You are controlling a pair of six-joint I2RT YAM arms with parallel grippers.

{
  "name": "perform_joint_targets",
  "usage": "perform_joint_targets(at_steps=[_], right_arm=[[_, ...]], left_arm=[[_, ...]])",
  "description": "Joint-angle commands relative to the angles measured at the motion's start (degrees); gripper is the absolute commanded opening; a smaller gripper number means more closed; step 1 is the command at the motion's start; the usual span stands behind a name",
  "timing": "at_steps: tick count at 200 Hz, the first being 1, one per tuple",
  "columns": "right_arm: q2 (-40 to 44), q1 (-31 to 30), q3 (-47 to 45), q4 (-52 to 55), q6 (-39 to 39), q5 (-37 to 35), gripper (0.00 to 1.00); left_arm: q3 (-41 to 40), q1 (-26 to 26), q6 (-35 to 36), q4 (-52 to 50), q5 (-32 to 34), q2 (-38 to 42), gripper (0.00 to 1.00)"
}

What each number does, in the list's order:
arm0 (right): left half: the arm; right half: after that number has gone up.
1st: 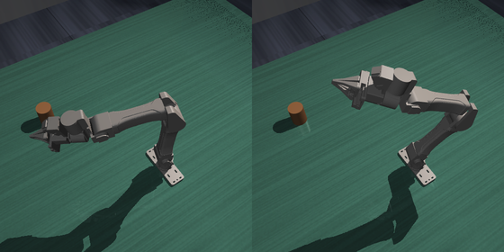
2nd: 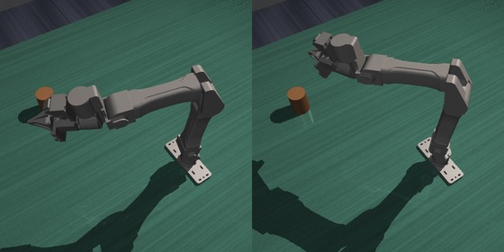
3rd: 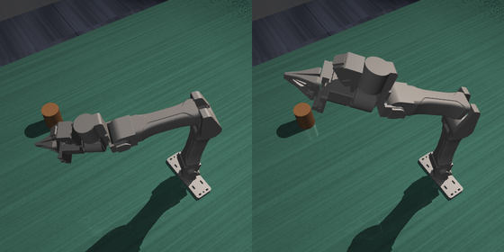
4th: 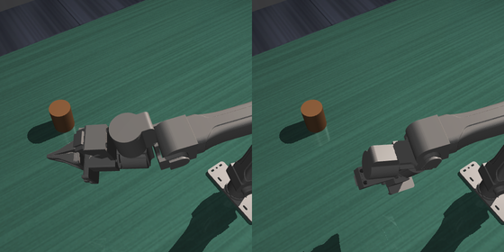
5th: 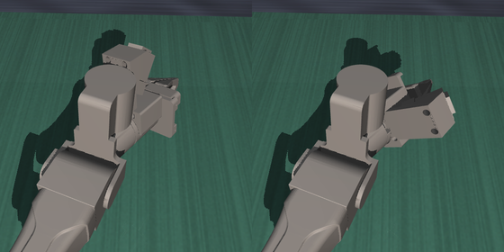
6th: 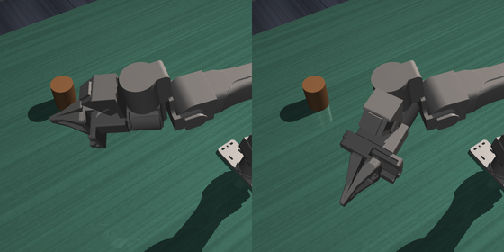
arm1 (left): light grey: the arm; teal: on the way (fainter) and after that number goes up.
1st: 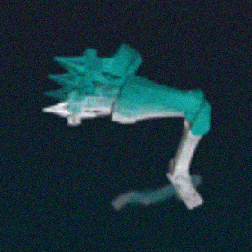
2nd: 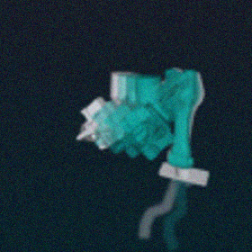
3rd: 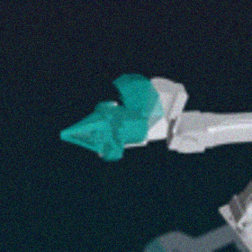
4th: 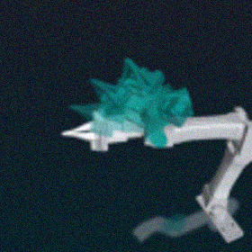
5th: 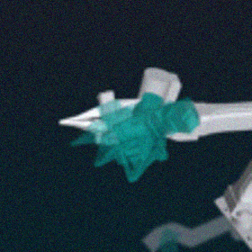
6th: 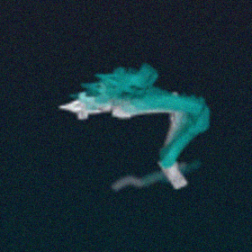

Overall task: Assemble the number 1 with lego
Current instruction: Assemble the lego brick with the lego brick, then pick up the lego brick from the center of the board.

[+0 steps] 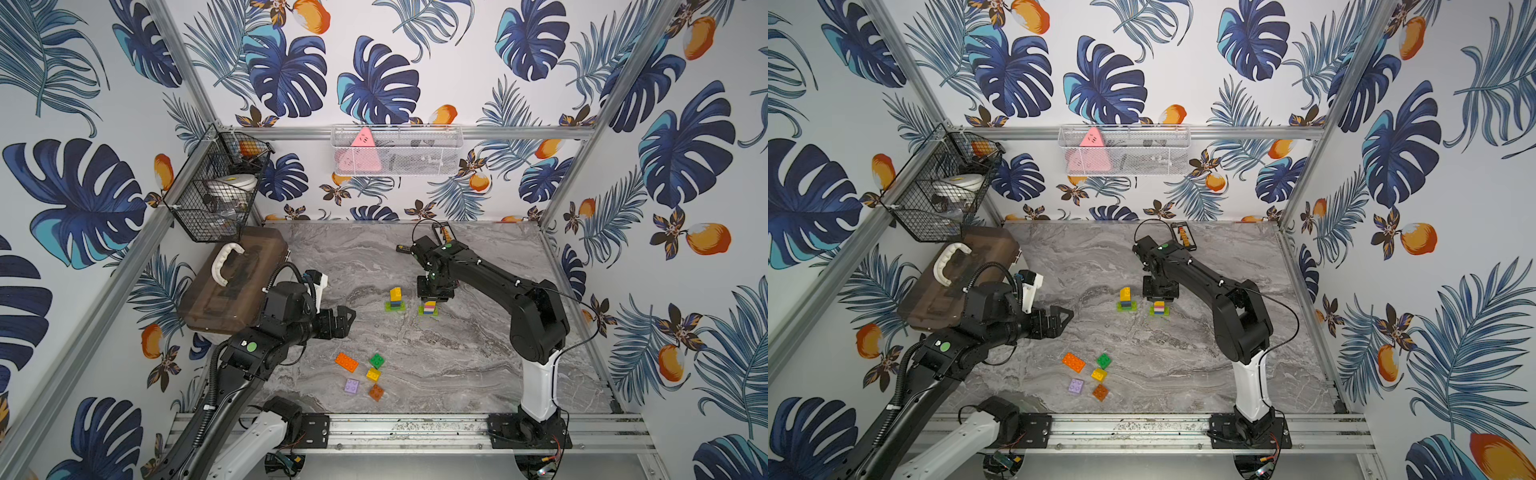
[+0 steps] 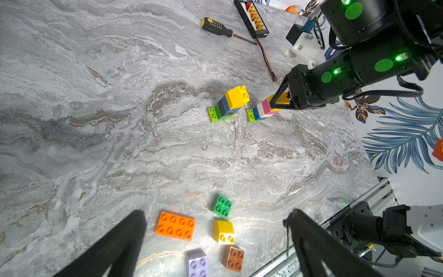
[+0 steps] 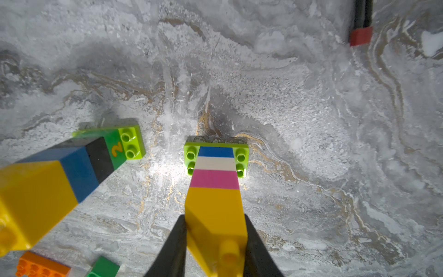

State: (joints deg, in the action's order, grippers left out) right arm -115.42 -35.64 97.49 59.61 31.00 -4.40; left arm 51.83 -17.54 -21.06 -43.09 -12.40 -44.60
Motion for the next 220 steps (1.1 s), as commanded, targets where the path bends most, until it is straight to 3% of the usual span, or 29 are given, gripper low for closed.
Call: perform_joint_targets(at_steps=[1, 38, 101, 157, 178, 194, 214, 220], right_arm=[[-0.4, 0.1, 1.0, 1.0, 1.6, -0.2, 0.1], [-2.2, 0.3, 1.3, 0.9, 2.0, 0.4, 0.15], [-1.1, 0.3, 3.0, 2.7, 1.8, -0.4, 0.56], [4.0, 0.2, 5.0, 4.6, 1.4, -1.7, 0.72], [8.8, -0.5, 3.0, 5.2, 1.7, -2.7, 0.74], [15.2, -1.7, -1.7, 3.6, 2.6, -4.0, 0.81], [25.0, -1.9, -10.7, -0.4, 4.4, -5.8, 0.85], [28.4, -1.6, -13.4, -1.8, 5.1, -6.7, 0.91]], left_arm=[[0.3, 0.0, 0.0, 0.7, -0.2, 0.1, 0.99], [0.4, 0.0, 0.0, 0.7, -0.2, 0.2, 0.99], [0.3, 0.0, 0.0, 0.8, -0.5, 0.3, 0.99], [0.3, 0.0, 0.0, 1.0, -0.7, 0.3, 0.99], [0.4, 0.0, -0.8, 0.7, -0.1, 0.0, 0.99], [2.0, 0.0, -3.0, -0.8, 0.7, -2.0, 0.99], [4.8, -0.1, -10.3, -4.8, -0.2, -7.1, 0.99], [4.6, -0.2, -12.5, -5.9, -0.1, -8.4, 0.99]])
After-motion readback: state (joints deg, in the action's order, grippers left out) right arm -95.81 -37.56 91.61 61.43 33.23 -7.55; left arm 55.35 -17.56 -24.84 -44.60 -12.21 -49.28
